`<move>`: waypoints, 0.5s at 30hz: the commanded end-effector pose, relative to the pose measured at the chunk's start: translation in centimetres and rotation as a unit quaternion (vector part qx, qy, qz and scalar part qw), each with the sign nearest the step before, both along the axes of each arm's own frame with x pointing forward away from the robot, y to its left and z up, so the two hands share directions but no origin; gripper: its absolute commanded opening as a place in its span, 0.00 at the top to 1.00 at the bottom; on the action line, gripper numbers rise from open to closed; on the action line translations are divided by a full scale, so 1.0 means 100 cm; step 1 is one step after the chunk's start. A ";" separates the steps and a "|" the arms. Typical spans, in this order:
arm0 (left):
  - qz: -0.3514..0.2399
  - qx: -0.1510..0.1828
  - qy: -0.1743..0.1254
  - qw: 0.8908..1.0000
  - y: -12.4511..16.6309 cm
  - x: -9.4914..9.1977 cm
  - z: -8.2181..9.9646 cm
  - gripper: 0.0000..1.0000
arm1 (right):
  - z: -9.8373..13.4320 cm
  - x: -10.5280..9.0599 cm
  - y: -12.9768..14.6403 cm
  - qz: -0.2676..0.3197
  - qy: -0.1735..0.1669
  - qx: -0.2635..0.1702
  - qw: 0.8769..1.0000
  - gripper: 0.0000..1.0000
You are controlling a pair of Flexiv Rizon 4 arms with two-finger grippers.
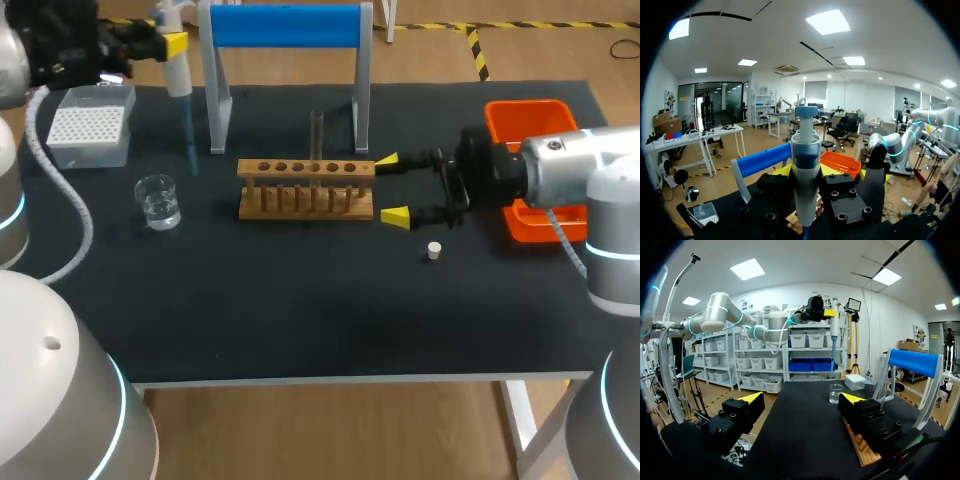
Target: Invert the test tube, pick up the pipette, mount the tip to pipette, aspirate from beaker and dispense into the tube, eject the tip, return the pipette, and cap with the stopper.
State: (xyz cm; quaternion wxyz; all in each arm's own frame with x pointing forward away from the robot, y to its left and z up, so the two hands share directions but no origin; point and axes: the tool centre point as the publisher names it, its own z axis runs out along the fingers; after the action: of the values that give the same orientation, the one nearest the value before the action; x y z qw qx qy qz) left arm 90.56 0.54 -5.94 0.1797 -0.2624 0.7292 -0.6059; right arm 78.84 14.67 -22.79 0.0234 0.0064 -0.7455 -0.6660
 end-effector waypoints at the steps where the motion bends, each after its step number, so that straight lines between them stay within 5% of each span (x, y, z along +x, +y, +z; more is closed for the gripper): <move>1: 0.001 -0.005 -0.006 1.000 0.022 -0.007 -0.004 1.00 | 0.001 -0.001 -0.001 0.000 0.000 -0.001 1.000 0.00; 15: 0.022 0.012 -0.027 0.999 0.046 0.008 -0.009 1.00 | 0.001 -0.001 -0.001 0.000 0.000 -0.001 1.000 0.00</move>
State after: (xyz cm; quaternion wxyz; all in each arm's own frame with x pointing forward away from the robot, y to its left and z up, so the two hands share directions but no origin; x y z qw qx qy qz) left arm 91.14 5.05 -6.77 0.2155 -0.2605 0.7252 -0.5998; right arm 78.83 14.67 -22.78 0.0235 0.0064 -0.7456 -0.6660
